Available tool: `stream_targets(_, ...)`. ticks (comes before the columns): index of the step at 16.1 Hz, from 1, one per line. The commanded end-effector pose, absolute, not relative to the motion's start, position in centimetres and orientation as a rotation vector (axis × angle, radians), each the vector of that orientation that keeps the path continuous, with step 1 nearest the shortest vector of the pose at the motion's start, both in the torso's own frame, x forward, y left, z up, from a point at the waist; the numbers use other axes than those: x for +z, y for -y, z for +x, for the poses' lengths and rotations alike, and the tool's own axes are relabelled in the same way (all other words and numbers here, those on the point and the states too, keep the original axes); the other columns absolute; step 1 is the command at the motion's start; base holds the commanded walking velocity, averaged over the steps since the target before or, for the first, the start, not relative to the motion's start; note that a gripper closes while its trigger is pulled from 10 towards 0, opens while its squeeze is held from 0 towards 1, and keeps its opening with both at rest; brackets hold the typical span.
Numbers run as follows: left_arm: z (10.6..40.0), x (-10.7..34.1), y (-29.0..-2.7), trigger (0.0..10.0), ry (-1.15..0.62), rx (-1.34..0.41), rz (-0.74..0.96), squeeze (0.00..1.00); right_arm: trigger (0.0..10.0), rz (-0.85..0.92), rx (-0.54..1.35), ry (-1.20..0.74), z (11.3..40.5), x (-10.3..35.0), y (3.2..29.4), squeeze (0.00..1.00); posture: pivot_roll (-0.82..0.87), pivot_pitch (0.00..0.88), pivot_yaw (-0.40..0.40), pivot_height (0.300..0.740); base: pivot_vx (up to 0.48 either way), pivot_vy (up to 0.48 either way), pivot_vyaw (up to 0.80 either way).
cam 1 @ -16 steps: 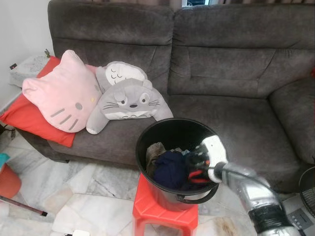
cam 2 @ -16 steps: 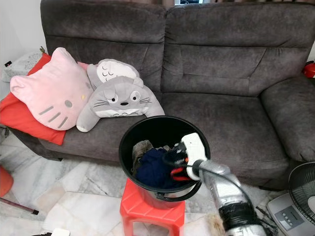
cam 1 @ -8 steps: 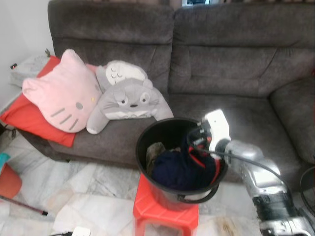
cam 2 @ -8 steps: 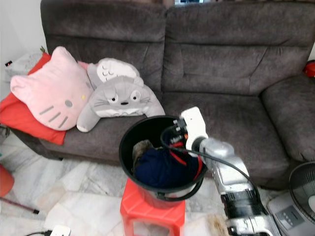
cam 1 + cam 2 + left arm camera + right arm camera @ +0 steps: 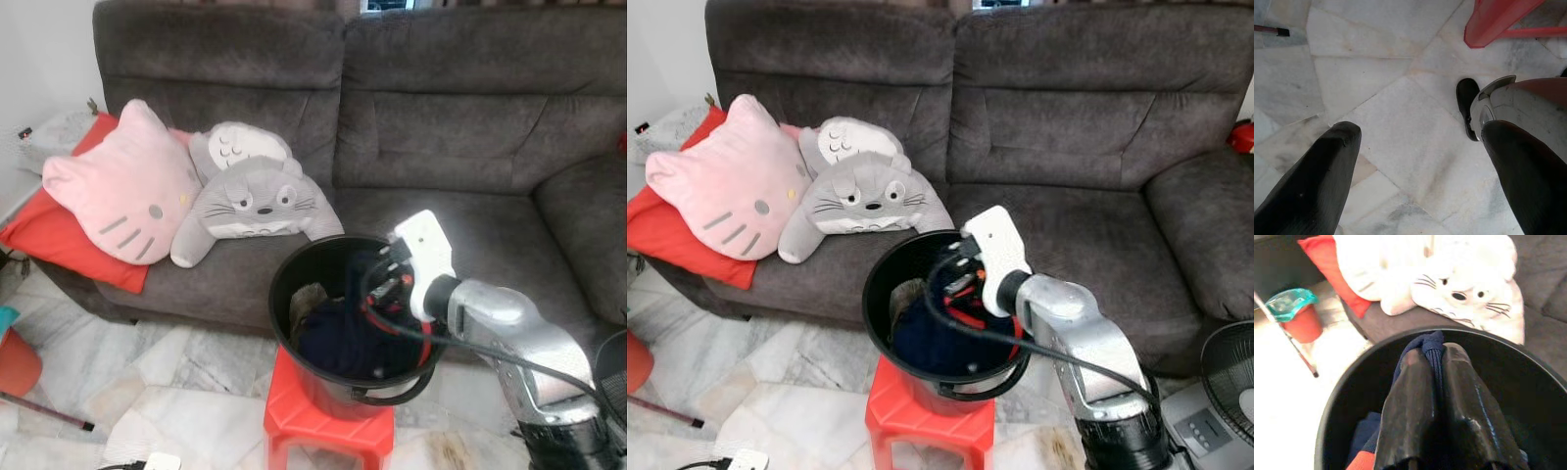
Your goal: Hang hanger
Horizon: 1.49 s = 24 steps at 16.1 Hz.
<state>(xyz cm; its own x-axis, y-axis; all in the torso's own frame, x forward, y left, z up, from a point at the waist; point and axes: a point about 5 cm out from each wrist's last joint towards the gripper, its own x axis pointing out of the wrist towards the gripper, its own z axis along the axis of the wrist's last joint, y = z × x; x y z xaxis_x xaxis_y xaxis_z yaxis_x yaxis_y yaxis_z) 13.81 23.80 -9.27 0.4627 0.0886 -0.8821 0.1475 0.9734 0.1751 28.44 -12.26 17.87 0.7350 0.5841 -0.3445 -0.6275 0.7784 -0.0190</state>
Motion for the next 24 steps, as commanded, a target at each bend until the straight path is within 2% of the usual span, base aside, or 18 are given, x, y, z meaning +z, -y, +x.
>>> stream_targets(1,13.5,-9.4,-23.9,10.0,-1.107,-0.041,0.253,0.00,0.0,-0.150,0.700,-0.295,28.0,19.0,11.6,0.00,-0.06,0.000,0.048,0.732,0.000,0.000,0.00)
stream_targets(6,13.5,-9.4,-23.8,10.0,-1.105,-0.034,0.247,0.00,0.0,-0.173,0.773,-0.242,27.4,20.7,9.9,0.00,-0.05,0.000,0.039,0.732,0.000,0.000,0.00)
stream_targets(8,13.5,-9.4,-23.8,10.0,-1.104,-0.029,0.245,0.00,0.0,-0.171,0.859,-0.216,26.6,21.3,8.3,0.00,-0.05,0.000,0.038,0.732,0.000,0.000,0.00)
stream_targets(14,13.5,-9.4,-23.8,10.0,-1.104,-0.025,0.244,0.00,0.0,-0.178,1.056,-0.220,24.0,21.1,5.5,0.00,-0.06,0.000,0.036,0.732,0.000,0.000,0.00)
stream_targets(21,13.5,-9.4,-23.8,10.0,-1.104,-0.024,0.244,0.00,0.0,-0.257,1.257,-0.243,21.4,20.4,4.4,0.00,-0.05,0.000,0.033,0.732,0.000,0.000,0.00)
stream_targets(24,13.5,-9.4,-23.8,10.0,-1.103,-0.024,0.244,0.00,0.0,-0.286,1.285,-0.261,21.0,20.0,4.5,0.00,-0.05,0.000,0.032,0.732,0.000,0.000,0.00)
